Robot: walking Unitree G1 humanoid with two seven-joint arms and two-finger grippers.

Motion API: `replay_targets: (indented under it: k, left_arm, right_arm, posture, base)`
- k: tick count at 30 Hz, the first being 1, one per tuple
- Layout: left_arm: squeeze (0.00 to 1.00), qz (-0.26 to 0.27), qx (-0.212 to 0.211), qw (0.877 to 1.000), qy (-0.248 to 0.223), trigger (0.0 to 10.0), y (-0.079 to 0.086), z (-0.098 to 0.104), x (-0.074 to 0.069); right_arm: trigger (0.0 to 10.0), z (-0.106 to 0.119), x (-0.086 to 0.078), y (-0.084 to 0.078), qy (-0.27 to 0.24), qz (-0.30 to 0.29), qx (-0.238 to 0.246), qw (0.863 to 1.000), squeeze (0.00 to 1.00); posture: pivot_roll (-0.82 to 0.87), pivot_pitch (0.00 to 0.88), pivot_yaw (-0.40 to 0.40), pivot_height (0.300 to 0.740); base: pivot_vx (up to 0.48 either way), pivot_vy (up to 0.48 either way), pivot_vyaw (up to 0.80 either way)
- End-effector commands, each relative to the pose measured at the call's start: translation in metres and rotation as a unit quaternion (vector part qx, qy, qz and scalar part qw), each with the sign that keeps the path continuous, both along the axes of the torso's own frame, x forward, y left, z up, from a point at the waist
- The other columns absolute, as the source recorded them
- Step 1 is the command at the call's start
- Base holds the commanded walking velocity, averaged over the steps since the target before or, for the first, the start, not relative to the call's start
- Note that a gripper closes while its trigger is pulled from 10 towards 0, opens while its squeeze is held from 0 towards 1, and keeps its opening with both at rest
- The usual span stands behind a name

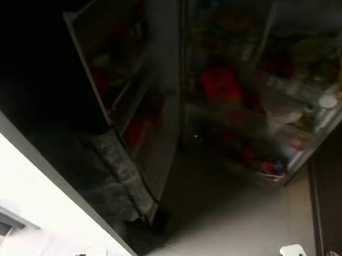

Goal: Restocking fridge

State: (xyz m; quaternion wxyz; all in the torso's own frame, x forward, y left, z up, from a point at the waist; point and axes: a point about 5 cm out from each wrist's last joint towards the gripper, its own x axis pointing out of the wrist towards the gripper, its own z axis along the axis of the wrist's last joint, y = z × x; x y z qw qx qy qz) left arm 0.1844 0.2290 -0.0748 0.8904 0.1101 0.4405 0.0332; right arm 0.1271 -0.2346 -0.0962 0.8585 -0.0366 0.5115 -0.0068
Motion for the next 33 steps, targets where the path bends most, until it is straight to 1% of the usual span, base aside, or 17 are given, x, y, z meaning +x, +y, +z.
replay_targets:
  k: [1, 13, 22, 23, 24, 25, 29, 30, 31, 32, 33]
  left_arm:
    - [0.0, -0.005, 0.0, 1.0, 0.012, 10.0, -0.002, -0.003, -0.005]
    - [0.0, -0.007, 0.001, 1.0, 0.01, 10.0, -0.002, -0.002, -0.002]
    - [0.0, -0.011, 0.003, 1.0, 0.009, 10.0, -0.001, -0.002, -0.002]
    - [0.0, -0.012, 0.003, 1.0, 0.009, 10.0, -0.001, -0.002, -0.002]
    - [0.0, -0.012, 0.003, 1.0, 0.009, 10.0, -0.001, -0.001, -0.002]
    - [0.0, -0.012, 0.003, 1.0, 0.009, 10.0, -0.001, -0.001, -0.002]
    - [0.0, -0.014, 0.003, 1.0, 0.009, 10.0, -0.001, -0.002, -0.002]
    - [0.0, -0.015, 0.004, 1.0, 0.009, 10.0, -0.001, -0.001, -0.002]
    - [0.0, -0.015, 0.004, 1.0, 0.009, 10.0, -0.001, -0.001, -0.002]
    - [0.0, -0.016, 0.004, 1.0, 0.01, 10.0, -0.001, -0.002, -0.002]
    - [0.0, -0.016, 0.004, 1.0, 0.01, 10.0, -0.001, -0.002, -0.002]
  right_arm:
    - [10.0, -0.001, -0.004, -0.001, 0.004, -0.005, 0.0, 1.0, 0.0]
    - [10.0, -0.001, -0.004, -0.002, -0.005, -0.027, 0.001, 1.0, 0.0]
    - [10.0, -0.002, -0.008, -0.005, -0.015, -0.11, -0.002, 0.994, 0.0]
    - [10.0, -0.002, -0.009, -0.006, -0.016, -0.123, -0.005, 0.992, 0.0]
    - [10.0, -0.002, -0.011, -0.007, -0.02, -0.15, -0.01, 0.988, 0.0]
    - [10.0, -0.002, -0.011, -0.007, -0.02, -0.15, -0.01, 0.988, 0.0]
    - [10.0, -0.001, -0.012, -0.01, -0.04, -0.209, -0.031, 0.977, 0.0]
    - [10.0, 0.0, -0.014, -0.012, -0.048, -0.237, -0.053, 0.969, 0.0]
    - [10.0, 0.0, -0.014, -0.012, -0.048, -0.237, -0.053, 0.969, 0.0]
    - [10.0, 0.001, -0.015, -0.015, -0.057, -0.266, -0.074, 0.959, 0.0]
    - [10.0, 0.001, -0.016, -0.015, -0.062, -0.279, -0.078, 0.955, 0.0]
  posture:
    - [-0.02, 0.09, 0.043, 0.74]
    - [-0.03, 0.088, 0.043, 0.74]
    - [-0.03, 0.073, 0.044, 0.74]
    - [-0.03, 0.07, 0.044, 0.74]
    - [-0.03, 0.068, 0.045, 0.74]
    - [-0.03, 0.068, 0.045, 0.74]
    - [-0.04, 0.067, 0.047, 0.74]
    - [-0.04, 0.067, 0.048, 0.74]
    - [-0.04, 0.067, 0.048, 0.74]
    - [-0.04, 0.067, 0.047, 0.74]
    - [-0.04, 0.067, 0.047, 0.74]
  base:
    - [0.0, 0.0, 0.0]
    - [0.0, 0.0, 0.0]
    - [0.0, 0.0, 0.0]
    - [0.0, 0.0, 0.0]
    - [0.0, 0.0, 0.0]
    - [0.0, 0.0, 0.0]
    - [0.0, 0.0, 0.0]
    - [0.0, 0.0, 0.0]
    - [0.0, 0.0, 0.0]
    - [0.0, 0.0, 0.0]
    - [0.0, 0.0, 0.0]
